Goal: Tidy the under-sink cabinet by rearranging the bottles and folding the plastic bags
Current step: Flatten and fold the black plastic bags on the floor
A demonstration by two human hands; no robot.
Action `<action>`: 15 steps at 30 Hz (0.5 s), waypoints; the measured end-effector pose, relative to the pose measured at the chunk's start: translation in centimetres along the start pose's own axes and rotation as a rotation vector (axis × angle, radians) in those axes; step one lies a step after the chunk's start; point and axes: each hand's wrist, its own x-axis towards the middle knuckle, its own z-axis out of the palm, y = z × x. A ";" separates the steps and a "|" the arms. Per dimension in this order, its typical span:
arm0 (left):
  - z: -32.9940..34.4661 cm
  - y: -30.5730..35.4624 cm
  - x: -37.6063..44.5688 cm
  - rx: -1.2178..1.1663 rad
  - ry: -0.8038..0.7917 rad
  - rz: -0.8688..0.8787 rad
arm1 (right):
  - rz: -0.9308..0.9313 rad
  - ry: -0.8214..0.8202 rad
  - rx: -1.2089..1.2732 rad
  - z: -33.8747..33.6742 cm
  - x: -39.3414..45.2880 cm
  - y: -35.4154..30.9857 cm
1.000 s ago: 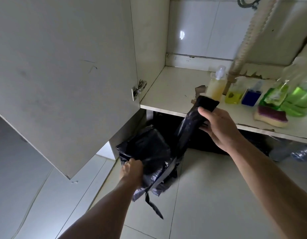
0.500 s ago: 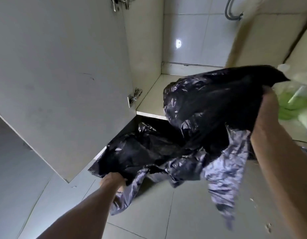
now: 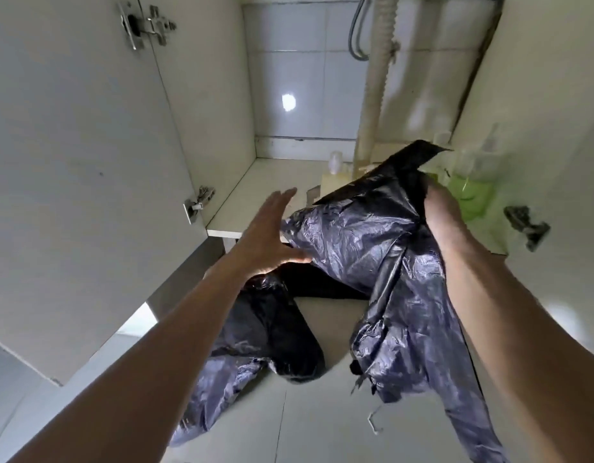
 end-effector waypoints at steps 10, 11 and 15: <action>2.9 4.8 1.6 -0.037 -0.220 -0.046 | -0.042 0.037 -0.492 -11.0 -3.0 1.5; 3.1 5.1 1.7 0.001 -0.242 -0.045 | -0.028 0.097 -0.523 -12.1 -2.7 1.9; 3.9 6.4 3.0 0.138 -0.114 -0.006 | -0.003 0.224 -0.492 -14.7 -1.8 2.8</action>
